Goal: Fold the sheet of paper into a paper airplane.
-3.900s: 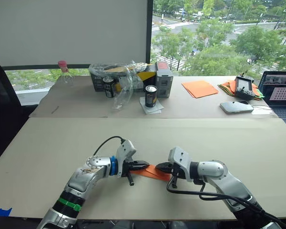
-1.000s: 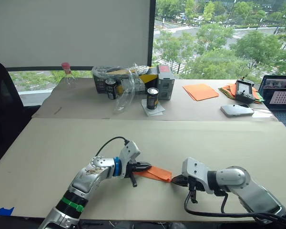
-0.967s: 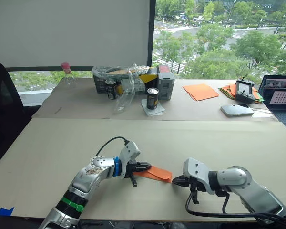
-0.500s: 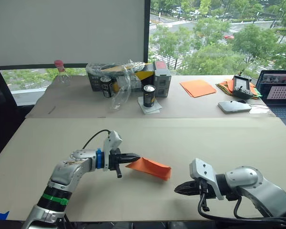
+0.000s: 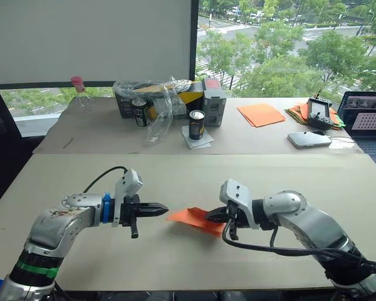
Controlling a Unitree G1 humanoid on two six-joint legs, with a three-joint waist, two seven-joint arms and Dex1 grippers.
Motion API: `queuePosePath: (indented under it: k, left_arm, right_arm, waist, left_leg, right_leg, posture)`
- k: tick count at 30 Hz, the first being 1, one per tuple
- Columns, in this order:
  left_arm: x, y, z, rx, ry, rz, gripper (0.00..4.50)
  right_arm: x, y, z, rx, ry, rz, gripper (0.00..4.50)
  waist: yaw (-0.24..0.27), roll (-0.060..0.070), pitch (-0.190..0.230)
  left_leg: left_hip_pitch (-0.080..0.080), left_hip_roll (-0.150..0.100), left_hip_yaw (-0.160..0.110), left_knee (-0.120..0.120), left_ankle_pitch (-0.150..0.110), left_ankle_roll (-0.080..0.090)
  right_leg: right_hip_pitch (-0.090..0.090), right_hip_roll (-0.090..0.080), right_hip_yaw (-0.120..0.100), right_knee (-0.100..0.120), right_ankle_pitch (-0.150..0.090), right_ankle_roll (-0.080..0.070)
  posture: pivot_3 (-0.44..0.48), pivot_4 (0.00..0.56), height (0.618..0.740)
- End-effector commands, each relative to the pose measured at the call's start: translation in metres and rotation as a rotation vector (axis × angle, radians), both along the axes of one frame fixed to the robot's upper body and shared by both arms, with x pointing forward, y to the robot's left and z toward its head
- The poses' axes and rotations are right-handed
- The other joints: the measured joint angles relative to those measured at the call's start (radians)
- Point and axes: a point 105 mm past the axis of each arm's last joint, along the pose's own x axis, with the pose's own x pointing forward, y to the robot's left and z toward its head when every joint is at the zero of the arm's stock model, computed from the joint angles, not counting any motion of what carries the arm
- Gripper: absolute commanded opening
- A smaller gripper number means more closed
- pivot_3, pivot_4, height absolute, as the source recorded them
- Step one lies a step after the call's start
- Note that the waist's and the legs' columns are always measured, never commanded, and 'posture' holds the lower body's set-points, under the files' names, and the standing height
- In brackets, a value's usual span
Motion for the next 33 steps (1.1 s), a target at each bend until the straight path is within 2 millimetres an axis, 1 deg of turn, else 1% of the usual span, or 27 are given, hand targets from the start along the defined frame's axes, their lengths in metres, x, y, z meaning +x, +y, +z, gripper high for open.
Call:
queuePosePath:
  k: [1,4,6,8,10,13,15,17,18,19,20,21,23,31,33]
  left_arm:
    - [-0.002,0.006,-0.002,0.065,-0.018,0.014,0.0]
    - [-0.001,0.007,-0.002,0.062,-0.021,0.022,0.0]
    - [-0.001,0.007,-0.001,0.06,-0.025,0.025,0.0]
    - [-0.001,0.005,-0.001,0.054,-0.026,0.025,0.0]
    - [-0.001,0.004,0.0,0.046,-0.025,0.024,0.0]
    - [-0.001,0.002,-0.001,0.043,-0.023,0.022,0.0]
    - [-0.001,0.001,-0.002,0.041,-0.022,0.023,0.0]
    - [-0.001,0.001,-0.002,0.04,-0.022,0.022,0.0]
    - [-0.001,0.0,-0.002,0.039,-0.022,0.021,0.0]
    - [-0.001,-0.001,-0.002,0.037,-0.023,0.021,0.0]
    - [-0.001,-0.001,-0.003,0.042,-0.023,0.018,0.0]
    - [-0.001,-0.001,-0.003,0.046,-0.024,0.017,0.0]
    - [-0.001,-0.002,-0.005,0.038,-0.02,0.025,0.0]
    - [0.0,-0.002,-0.007,0.041,-0.02,0.034,0.0]
    - [0.0,-0.002,-0.008,0.044,-0.022,0.035,0.0]
  right_arm:
    - [0.024,-0.005,0.019,-0.021,-0.113,-0.036,0.02]
    - [0.029,-0.007,0.023,-0.026,-0.122,-0.038,0.02]
    - [0.028,-0.008,0.032,-0.023,-0.119,-0.025,0.02]
    - [0.019,-0.005,0.043,0.006,-0.081,0.003,0.02]
    - [0.005,0.001,0.054,0.07,0.004,0.045,0.02]
    - [-0.008,0.01,0.06,0.08,0.023,0.091,0.88]
    - [-0.011,0.013,0.061,0.078,0.026,0.095,1.64]
    - [-0.011,0.014,0.059,0.074,0.028,0.091,2.29]
    - [-0.007,0.014,0.048,0.024,0.01,0.082,2.67]
    - [-0.005,0.014,0.039,-0.014,-0.004,0.078,2.98]
    - [0.002,0.015,0.032,-0.028,-0.018,0.05,3.34]
    - [0.006,0.015,0.028,-0.039,-0.026,0.034,3.34]
    - [0.011,0.015,0.026,-0.047,-0.041,0.021,3.34]
    - [0.016,0.016,0.019,-0.082,-0.041,0.027,3.34]
    - [0.017,0.015,0.015,-0.104,-0.041,0.026,2.79]
  waist:
    - [-0.004,0.0,0.0]
    - [-0.006,0.001,0.001]
    - [-0.004,0.001,0.001]
    - [-0.004,0.001,0.001]
    - [-0.004,0.001,0.001]
    - [-0.006,0.001,0.001]
    - [-0.008,0.001,0.001]
    - [-0.007,0.001,0.001]
    - [-0.007,0.001,0.001]
    - [-0.008,0.001,0.001]
    - [-0.008,0.001,0.001]
    - [-0.009,0.001,0.001]
    - [-0.01,0.001,0.001]
    - [-0.014,0.001,0.001]
    - [-0.016,0.001,0.001]
  left_leg:
    - [0.0,0.0,0.0,0.0,0.0,0.0]
    - [0.0,0.0,0.0,0.0,0.0,0.0]
    - [0.0,0.0,0.0,0.0,0.0,0.0]
    - [-0.001,0.0,0.0,0.0,0.0,0.0]
    - [-0.002,0.0,0.0,0.0,0.0,0.0]
    - [-0.002,0.0,0.0,0.0,0.0,0.0]
    - [-0.001,0.001,0.0,0.0,0.0,0.0]
    - [-0.001,0.001,0.0,0.0,0.0,0.0]
    - [-0.001,0.001,0.0,0.0,0.0,0.0]
    - [-0.001,0.001,0.0,0.0,0.0,0.0]
    - [-0.001,0.001,0.0,0.0,0.0,0.0]
    - [-0.001,0.001,0.0,0.0,0.0,0.0]
    - [-0.001,0.0,0.0,0.0,0.0,-0.001]
    - [-0.001,0.0,0.0,0.0,0.001,-0.001]
    - [-0.001,0.0,0.0,0.0,0.001,-0.001]
  right_leg:
    - [0.0,0.0,0.0,0.0,0.0,0.0]
    - [-0.001,0.0,0.0,0.001,0.0,0.0]
    - [-0.001,0.001,0.0,0.001,0.0,0.0]
    - [-0.001,0.0,0.0,0.0,0.0,0.0]
    - [-0.002,0.0,0.0,0.0,0.0,0.0]
    - [-0.002,0.0,0.0,0.0,0.0,0.0]
    - [-0.002,0.001,0.0,0.0,0.0,0.0]
    - [-0.002,0.001,0.0,0.0,0.0,0.0]
    - [-0.001,0.001,0.0,0.0,0.0,0.0]
    - [-0.002,0.001,0.0,0.0,0.0,0.0]
    - [-0.001,0.001,0.0,0.001,0.0,0.0]
    - [-0.001,0.001,0.0,0.001,0.0,0.0]
    - [-0.002,0.001,0.0,0.001,0.0,0.0]
    - [-0.002,0.001,0.0,0.001,0.0,-0.001]
    - [-0.002,0.001,0.0,0.001,0.0,-0.001]
  posture:
    - [0.0,0.15,0.67]
    - [0.0,0.15,0.67]
    - [0.0,0.15,0.67]
    - [0.0,0.15,0.67]
    - [0.0,0.15,0.67]
    - [0.0,0.15,0.67]
    - [0.0,0.15,0.67]
    - [0.0,0.15,0.67]
    - [0.0,0.15,0.67]
    - [0.0,0.15,0.67]
    - [0.0,0.15,0.67]
    - [0.0,0.15,0.67]
    - [0.0,0.15,0.67]
    - [0.0,0.15,0.67]
    - [0.0,0.15,0.67]
